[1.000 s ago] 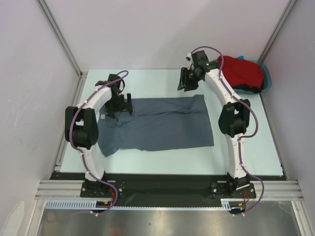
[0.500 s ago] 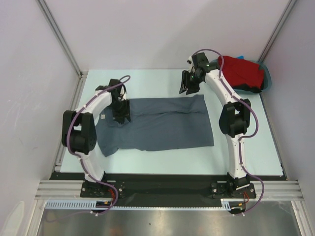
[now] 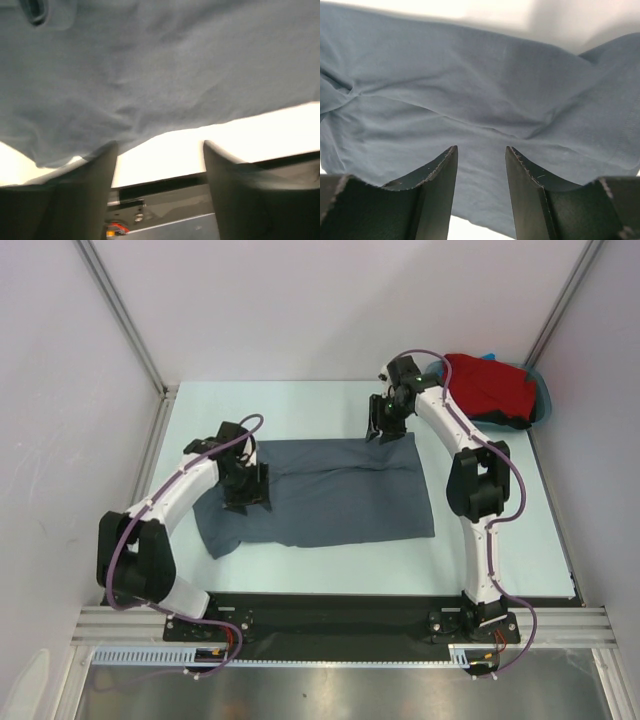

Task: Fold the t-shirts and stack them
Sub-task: Fold the tshirt

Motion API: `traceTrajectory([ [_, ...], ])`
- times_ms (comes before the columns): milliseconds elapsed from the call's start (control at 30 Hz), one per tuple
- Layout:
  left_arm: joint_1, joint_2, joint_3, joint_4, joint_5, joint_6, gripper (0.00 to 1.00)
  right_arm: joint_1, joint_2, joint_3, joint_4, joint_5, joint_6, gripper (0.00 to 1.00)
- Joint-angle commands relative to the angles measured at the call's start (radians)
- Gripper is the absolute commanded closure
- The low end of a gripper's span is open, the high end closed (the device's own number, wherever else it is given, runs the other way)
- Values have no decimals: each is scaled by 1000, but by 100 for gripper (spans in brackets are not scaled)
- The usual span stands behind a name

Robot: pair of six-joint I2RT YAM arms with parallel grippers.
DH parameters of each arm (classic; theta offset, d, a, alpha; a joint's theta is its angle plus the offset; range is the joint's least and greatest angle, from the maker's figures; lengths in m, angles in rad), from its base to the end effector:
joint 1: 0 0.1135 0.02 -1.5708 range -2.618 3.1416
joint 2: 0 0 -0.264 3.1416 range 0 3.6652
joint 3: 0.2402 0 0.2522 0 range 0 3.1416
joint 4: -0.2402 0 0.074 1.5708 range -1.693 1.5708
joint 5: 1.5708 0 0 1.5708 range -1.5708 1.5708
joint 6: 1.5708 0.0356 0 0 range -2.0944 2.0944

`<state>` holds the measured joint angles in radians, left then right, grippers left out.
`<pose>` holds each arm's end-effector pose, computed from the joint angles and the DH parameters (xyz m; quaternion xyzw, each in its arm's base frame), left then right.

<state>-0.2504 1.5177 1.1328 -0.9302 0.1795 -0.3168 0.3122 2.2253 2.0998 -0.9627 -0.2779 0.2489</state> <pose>0.2727 -0.0763 0.2353 -0.0214 0.9877 -0.1209 0.0970 0.4552 0.1572 0.2559 -0.0635 0.9601 0.1948 0.1902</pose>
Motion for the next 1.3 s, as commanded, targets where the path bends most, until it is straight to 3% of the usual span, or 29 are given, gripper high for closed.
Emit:
traceTrajectory([
  [0, -10, -60, -4, 33, -99, -31, 20, 13, -67, 0, 10, 0, -22, 51],
  [67, -10, -15, 38, 51, -144, -30, 18, 16, -65, 5, 7, -1, -25, 51],
  [200, -10, 120, 129, 96, -237, -19, 0, 18, -76, 9, -8, 0, -37, 51],
  [533, -9, 363, 361, 171, -348, 47, 0, 18, -130, -30, -24, 20, -42, 51],
  [733, -1, 430, 412, 169, -377, 82, 0, 18, -144, -52, -31, 29, -37, 51],
  [1200, 14, 483, 401, 169, -364, 67, 0, 11, -145, -53, -39, 37, -31, 51],
  [1267, 26, 478, 387, 183, -338, 62, 4, 13, -147, -55, -41, 39, -31, 51],
])
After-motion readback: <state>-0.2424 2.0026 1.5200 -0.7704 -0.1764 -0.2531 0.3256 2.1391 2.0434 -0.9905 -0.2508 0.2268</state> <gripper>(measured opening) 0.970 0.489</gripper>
